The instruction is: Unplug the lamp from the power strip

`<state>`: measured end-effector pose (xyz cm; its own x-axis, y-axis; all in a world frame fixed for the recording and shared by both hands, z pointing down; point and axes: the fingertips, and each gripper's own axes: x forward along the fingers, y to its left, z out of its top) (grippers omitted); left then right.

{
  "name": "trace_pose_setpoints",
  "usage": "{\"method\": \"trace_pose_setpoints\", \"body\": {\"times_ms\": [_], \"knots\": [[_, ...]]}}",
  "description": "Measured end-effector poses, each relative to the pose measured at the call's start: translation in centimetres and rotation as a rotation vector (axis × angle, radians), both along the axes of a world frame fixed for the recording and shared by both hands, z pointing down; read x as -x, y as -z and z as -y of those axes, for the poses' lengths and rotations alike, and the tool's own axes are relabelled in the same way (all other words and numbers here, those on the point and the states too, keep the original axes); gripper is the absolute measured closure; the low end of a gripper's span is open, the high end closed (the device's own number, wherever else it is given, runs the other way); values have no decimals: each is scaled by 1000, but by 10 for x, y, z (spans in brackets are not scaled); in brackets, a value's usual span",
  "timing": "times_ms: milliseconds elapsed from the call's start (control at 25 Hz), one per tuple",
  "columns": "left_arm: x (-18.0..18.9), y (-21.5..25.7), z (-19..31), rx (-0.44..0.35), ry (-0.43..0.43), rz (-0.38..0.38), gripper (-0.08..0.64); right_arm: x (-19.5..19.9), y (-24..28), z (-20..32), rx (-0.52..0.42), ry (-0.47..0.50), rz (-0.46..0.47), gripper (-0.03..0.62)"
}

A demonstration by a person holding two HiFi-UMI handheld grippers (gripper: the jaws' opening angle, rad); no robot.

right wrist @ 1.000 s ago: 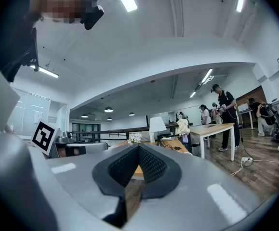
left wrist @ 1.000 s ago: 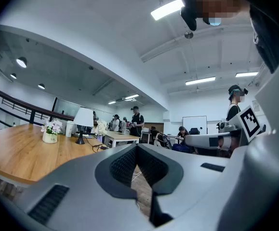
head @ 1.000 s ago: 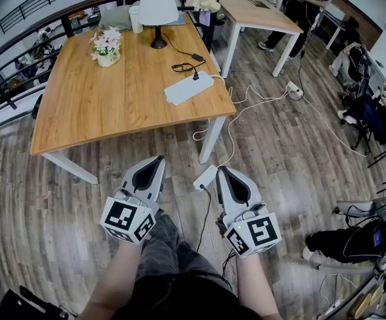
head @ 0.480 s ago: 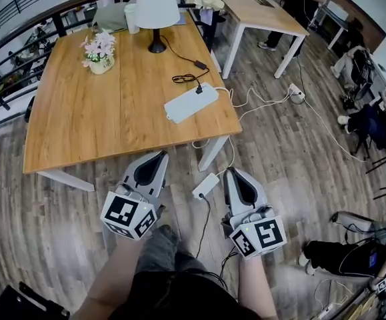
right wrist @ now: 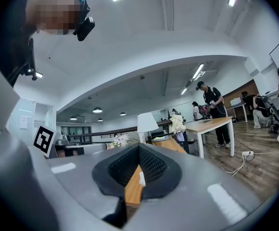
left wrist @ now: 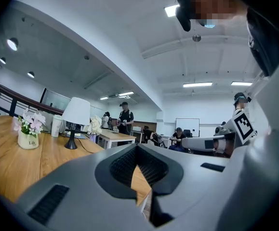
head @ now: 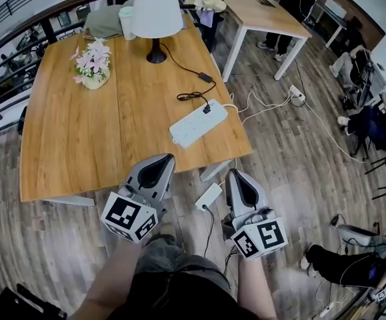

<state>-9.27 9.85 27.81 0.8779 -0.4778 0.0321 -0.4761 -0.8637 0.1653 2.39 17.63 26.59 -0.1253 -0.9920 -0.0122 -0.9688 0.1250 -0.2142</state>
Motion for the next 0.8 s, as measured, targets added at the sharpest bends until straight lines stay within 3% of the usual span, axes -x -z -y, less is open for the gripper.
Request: {"method": "trace_pose_setpoints", "body": {"times_ms": [440,800], "knots": [[-21,-17,27,34,-64,-6,563,-7,-20,38,70,11,-16,584],[-40,-40,60,41,-8,61,563,-32,-41,84,109,78,-10,584]]}}
